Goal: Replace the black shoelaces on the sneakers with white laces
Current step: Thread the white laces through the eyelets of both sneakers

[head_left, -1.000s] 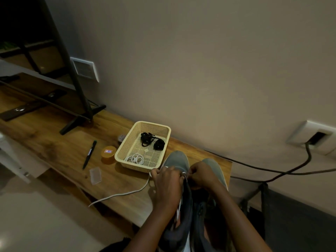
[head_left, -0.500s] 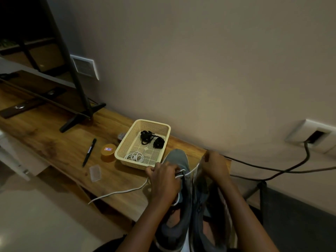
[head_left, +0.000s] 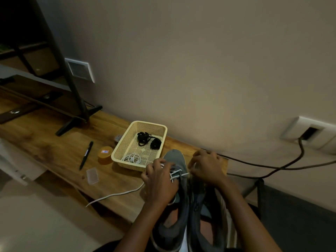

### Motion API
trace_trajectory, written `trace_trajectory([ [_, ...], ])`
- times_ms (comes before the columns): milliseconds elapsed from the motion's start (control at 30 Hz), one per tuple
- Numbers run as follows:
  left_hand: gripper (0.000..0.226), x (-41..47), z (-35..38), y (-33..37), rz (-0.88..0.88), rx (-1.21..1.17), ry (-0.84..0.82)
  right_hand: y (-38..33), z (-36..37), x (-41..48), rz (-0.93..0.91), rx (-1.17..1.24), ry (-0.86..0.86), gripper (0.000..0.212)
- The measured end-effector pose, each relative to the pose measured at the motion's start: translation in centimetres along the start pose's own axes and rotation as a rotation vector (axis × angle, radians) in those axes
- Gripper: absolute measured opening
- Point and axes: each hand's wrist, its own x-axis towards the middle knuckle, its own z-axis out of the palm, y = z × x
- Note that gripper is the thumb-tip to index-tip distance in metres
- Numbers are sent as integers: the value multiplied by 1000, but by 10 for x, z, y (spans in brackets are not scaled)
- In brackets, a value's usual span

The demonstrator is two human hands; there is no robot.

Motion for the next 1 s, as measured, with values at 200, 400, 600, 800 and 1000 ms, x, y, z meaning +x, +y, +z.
trace_trajectory([
  [200, 63, -16, 3, -4, -57, -199, 102, -13, 7, -1, -83, -96, -2, 21],
  [400, 58, -22, 6, -3, -9, -188, 164, 20, -5, -5, 161, -29, 191, 25],
  [600, 10, -24, 6, 7, -8, -165, 188, 2, 2, -11, 5, 22, 60, 21],
  [800, 21, -21, 6, 8, -79, -13, 96, -10, 10, -6, -54, -20, 12, 15],
  [1000, 17, -21, 7, 8, -95, -21, 115, -4, 6, -2, 49, -56, 90, 20],
])
